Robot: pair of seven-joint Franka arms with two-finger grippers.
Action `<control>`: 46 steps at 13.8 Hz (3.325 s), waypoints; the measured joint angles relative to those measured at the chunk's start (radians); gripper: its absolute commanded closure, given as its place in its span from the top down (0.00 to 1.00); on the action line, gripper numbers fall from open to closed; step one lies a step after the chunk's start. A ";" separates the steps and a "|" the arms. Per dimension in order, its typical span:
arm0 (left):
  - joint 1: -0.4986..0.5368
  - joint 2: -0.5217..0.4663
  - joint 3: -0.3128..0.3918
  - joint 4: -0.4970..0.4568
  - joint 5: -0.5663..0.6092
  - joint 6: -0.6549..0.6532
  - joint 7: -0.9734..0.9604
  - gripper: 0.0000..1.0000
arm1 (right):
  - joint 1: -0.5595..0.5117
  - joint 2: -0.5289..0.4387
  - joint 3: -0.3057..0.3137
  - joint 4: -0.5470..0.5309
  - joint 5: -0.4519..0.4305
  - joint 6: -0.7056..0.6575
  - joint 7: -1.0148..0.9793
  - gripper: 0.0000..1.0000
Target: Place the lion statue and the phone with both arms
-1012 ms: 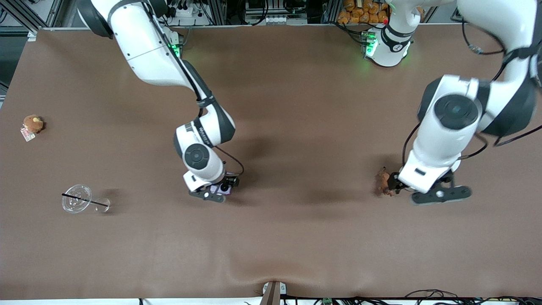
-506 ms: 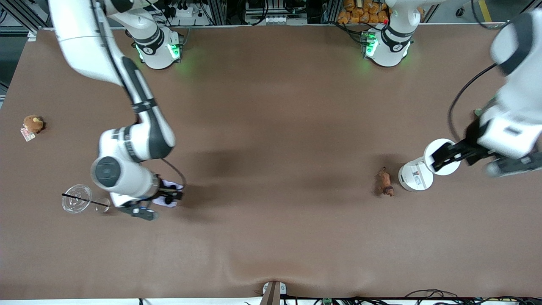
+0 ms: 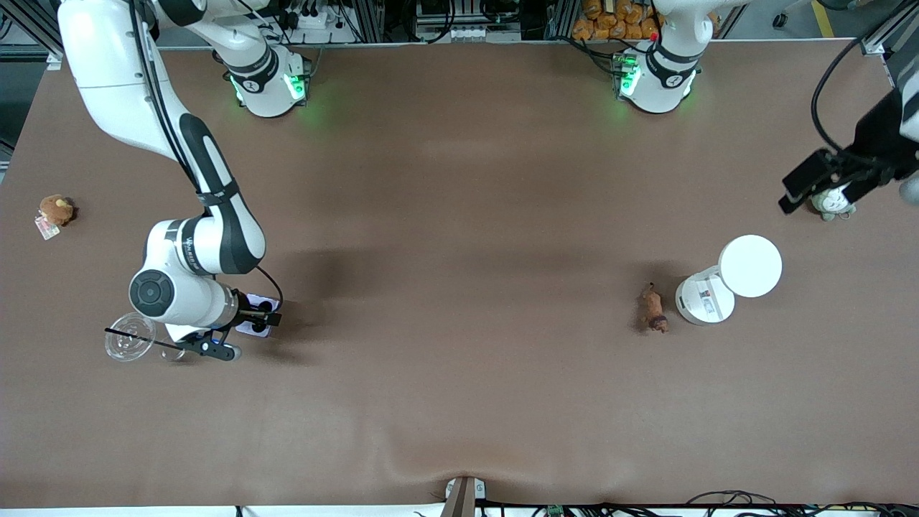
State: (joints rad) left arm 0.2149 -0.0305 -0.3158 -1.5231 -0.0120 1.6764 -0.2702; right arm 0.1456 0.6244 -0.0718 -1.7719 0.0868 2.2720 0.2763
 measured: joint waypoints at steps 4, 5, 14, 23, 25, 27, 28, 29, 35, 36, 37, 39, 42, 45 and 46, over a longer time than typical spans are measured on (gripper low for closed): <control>0.014 -0.004 0.014 -0.011 0.000 -0.004 0.045 1.00 | -0.067 0.000 0.000 -0.018 0.000 0.017 -0.095 0.00; 0.014 -0.004 0.014 -0.013 0.000 -0.004 0.045 1.00 | -0.083 0.000 0.000 -0.019 0.000 0.029 -0.115 0.00; -0.188 -0.007 0.269 -0.027 0.000 -0.051 0.215 1.00 | -0.130 0.016 0.002 -0.033 0.000 0.117 -0.244 0.03; -0.240 -0.029 0.288 -0.027 0.000 -0.090 0.247 1.00 | -0.130 0.027 0.012 -0.034 0.000 0.138 -0.278 1.00; -0.240 -0.028 0.295 -0.029 0.000 -0.090 0.250 1.00 | -0.130 0.027 0.012 -0.034 0.000 0.138 -0.280 1.00; -0.239 -0.026 0.298 -0.031 0.000 -0.090 0.251 1.00 | -0.130 0.025 0.012 -0.032 0.000 0.126 -0.280 1.00; -0.240 -0.026 0.298 -0.032 0.000 -0.093 0.251 1.00 | -0.130 0.020 0.012 -0.029 0.000 0.115 -0.280 1.00; -0.241 -0.025 0.296 -0.033 0.000 -0.099 0.251 1.00 | -0.130 0.010 0.012 -0.026 0.000 0.101 -0.280 1.00; -0.241 -0.013 0.294 -0.036 0.000 -0.107 0.251 1.00 | -0.130 -0.127 0.013 0.009 0.000 -0.081 -0.280 1.00; -0.241 -0.012 0.293 -0.036 0.000 -0.108 0.251 1.00 | -0.130 -0.158 0.013 0.012 0.000 -0.114 -0.280 1.00; -0.241 -0.012 0.293 -0.036 0.000 -0.109 0.251 1.00 | -0.130 -0.192 0.013 0.013 0.000 -0.150 -0.280 1.00; -0.241 -0.012 0.293 -0.036 0.000 -0.109 0.251 1.00 | -0.130 -0.270 0.012 0.021 0.000 -0.227 -0.280 1.00; -0.245 -0.012 0.291 -0.037 0.000 -0.109 0.248 1.00 | -0.140 -0.391 0.000 0.075 -0.001 -0.383 -0.280 1.00; -0.251 -0.008 0.288 -0.037 0.000 -0.109 0.239 1.00 | -0.189 -0.480 -0.013 0.176 -0.001 -0.569 -0.309 1.00; -0.252 -0.005 0.288 -0.037 0.000 -0.109 0.237 1.00 | -0.196 -0.509 -0.014 0.200 -0.001 -0.608 -0.319 1.00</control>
State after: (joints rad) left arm -0.0373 -0.0355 -0.0276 -1.5599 -0.0124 1.5671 -0.0335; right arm -0.0507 0.1159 -0.0853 -1.5719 0.0859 1.6636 -0.0424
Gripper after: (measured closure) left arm 0.000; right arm 0.000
